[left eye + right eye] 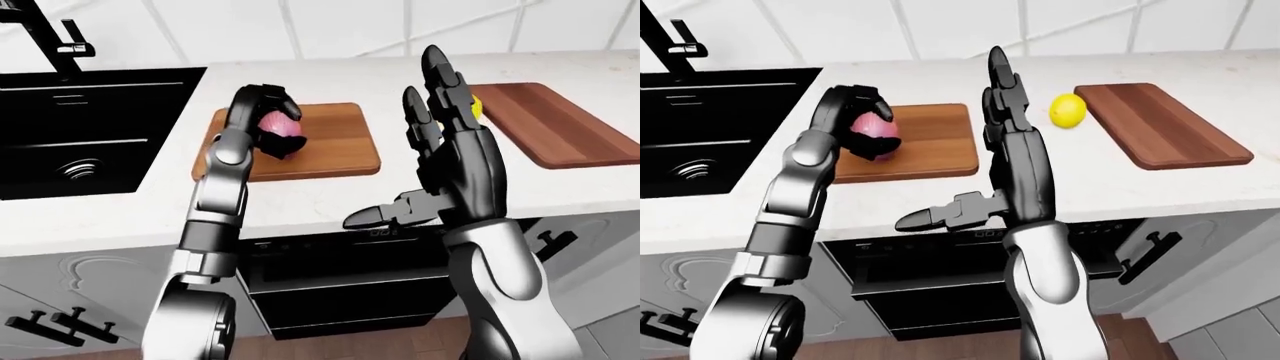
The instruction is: Place the lemon and the onion on separate cutting boards.
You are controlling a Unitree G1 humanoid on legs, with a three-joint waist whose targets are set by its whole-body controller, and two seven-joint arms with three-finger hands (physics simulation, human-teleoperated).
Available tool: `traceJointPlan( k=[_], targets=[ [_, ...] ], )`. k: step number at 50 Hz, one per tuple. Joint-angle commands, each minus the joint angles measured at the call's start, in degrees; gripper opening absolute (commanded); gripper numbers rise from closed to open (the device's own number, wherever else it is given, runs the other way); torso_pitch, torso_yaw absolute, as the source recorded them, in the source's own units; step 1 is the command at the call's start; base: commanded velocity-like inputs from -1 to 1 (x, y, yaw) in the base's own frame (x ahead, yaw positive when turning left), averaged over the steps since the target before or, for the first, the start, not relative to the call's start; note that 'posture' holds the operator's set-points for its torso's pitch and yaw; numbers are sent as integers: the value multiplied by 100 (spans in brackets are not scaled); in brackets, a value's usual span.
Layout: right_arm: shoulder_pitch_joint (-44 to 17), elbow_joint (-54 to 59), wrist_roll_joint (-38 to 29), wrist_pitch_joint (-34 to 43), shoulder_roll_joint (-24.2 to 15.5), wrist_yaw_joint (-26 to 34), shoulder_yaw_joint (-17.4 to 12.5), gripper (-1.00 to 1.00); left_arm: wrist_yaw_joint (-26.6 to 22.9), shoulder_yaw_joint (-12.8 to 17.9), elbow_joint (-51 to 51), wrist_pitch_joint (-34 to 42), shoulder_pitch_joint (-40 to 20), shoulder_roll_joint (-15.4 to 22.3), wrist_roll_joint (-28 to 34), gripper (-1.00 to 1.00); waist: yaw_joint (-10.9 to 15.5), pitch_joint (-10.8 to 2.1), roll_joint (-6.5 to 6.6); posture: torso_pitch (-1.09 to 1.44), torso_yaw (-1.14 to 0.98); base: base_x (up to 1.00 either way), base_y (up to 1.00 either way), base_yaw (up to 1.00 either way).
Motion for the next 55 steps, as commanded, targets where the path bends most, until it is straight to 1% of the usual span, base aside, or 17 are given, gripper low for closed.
traceJointPlan(
  k=[1, 5, 8, 9, 13, 15, 18, 19, 21, 23, 25, 33, 37, 43, 49, 52, 55],
  targets=[
    [-110, -143, -1, -180, 1, -9, -12, 100, 64, 39, -188, -149, -205, 52, 44, -56, -2, -141, 8, 0, 0, 0, 0, 0],
    [-113, -152, 0, -169, 0, -11, -11, 100, 109, 29, -64, -233, -221, 46, 82, -41, -5, -147, 10, 0, 0, 0, 0, 0],
    [-133, -171, 2, -132, 2, -15, -12, 100, 107, 24, -47, -246, -210, 41, 95, -36, -5, -149, 12, 0, 0, 0, 0, 0],
    [-142, -176, -2, -116, 3, -21, -7, 100, 100, 22, -56, -232, -207, 39, 101, -25, -7, -150, 13, 0, 0, 0, 0, 0],
    [-139, -171, 6, -125, 5, -18, -5, 100, 91, 12, -18, -266, -190, 29, 126, -14, -10, -142, 16, 0, 0, 0, 0, 0],
    [-139, -170, 6, -122, 5, -21, -5, 100, 95, 11, 31, -307, -189, 26, 138, 2, -11, -140, 15, 0, 0, 0, 0, 0],
    [-144, -176, 10, -111, 3, -22, -11, 100, 91, 3, 36, -319, -180, 16, 154, 3, -10, -135, 14, 0, 0, 0, 0, 0],
    [-142, -187, 10, -104, 3, -23, -10, 100, 83, -4, 34, -313, -173, 10, 166, 15, -10, -134, 14, 0, 0, 0, 0, 0],
    [-135, -179, 18, -116, 0, -19, -20, 100, 74, -8, 40, -319, -170, 2, 177, 29, -11, -130, 13, 0, 0, 0, 0, 0],
    [-125, -167, 23, -136, -4, -16, -27, 100, 68, -6, 47, -324, -173, 1, 184, 36, -9, -127, 12, 0, 0, 0, 0, 0],
    [-127, -170, 29, -136, -10, -12, -34, 100, 64, 3, 47, -311, -190, 2, 185, 53, -8, -126, 11, 0, 0, 0, 0, 0],
    [-199, -232, 23, -19, -23, -18, -28, 100, 5, 10, -158, -173, -170, 2, 182, 68, -4, -116, 5, 0, 0, 0, 0, 0],
    [-276, -275, 16, 81, -24, -23, -29, 100, -42, 26, -334, -50, -177, 25, 173, 69, -3, -114, 4, 0, 0, 0, 0, 0],
    [-384, -389, 13, 267, -47, -25, -58, 100, -337, 62, -1726, 924, -163, 78, 106, 69, -10, -96, 9, 0, 0, 0, 0, 0],
    [-528, -596, -3, 546, -95, -7, -73, 100, -511, 149, -2759, 1680, -193, 177, -11, 86, -4, -59, 13, 0, 0, 0, 0, 0],
    [-496, -641, -19, 550, -135, 17, -88, 100, -569, 189, -3397, 2108, -121, 223, -117, 100, -6, -48, 25, 0, 0, 0, 0, 0],
    [-464, -664, 19, 586, -130, 24, -176, 100, -649, 167, -4098, 2541, 58, 242, -162, 100, -10, -34, 32, 0, 0, 0, 0, 0]
  ],
)
